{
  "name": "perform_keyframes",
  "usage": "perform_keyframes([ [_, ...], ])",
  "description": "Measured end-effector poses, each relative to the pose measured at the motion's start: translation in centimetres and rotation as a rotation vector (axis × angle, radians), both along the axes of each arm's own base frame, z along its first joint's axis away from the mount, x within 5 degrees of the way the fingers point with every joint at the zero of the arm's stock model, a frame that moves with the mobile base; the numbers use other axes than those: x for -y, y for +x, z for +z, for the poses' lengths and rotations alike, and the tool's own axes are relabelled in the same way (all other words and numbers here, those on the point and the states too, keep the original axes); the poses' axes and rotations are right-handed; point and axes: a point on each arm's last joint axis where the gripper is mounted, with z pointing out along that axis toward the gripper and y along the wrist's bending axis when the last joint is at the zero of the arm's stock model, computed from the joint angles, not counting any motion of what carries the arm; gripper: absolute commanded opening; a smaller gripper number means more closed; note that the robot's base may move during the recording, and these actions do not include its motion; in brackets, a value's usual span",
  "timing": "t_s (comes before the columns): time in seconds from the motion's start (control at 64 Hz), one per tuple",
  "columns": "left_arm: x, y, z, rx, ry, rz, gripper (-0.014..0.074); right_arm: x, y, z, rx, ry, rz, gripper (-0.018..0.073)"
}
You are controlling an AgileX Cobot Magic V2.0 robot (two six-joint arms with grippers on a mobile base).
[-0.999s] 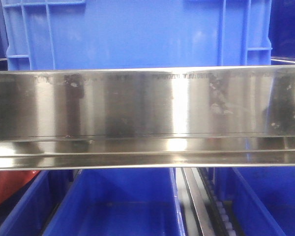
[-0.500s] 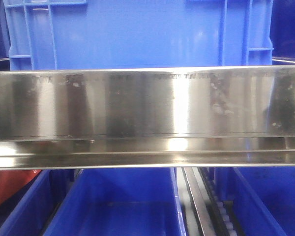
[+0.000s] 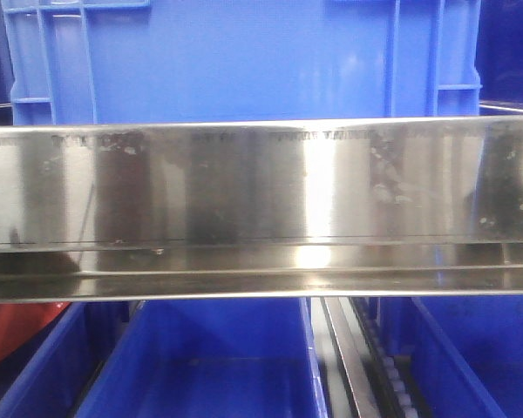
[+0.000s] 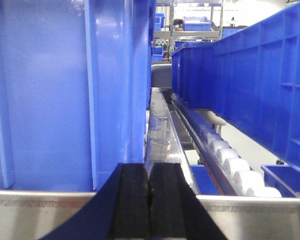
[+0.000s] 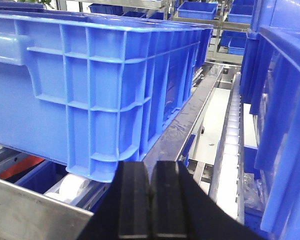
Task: Place valve from conveyor to right shelf box
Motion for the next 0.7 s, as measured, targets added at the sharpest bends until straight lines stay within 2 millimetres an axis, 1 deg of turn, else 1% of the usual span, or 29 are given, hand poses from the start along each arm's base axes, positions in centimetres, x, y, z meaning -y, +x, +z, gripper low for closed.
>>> perform_keyframes([
  [0.703,0.0,-0.01,0.15,0.021,-0.003,0.0,-0.0111,0.0,0.0,0.0,0.0,0.0,0.0,-0.0155],
])
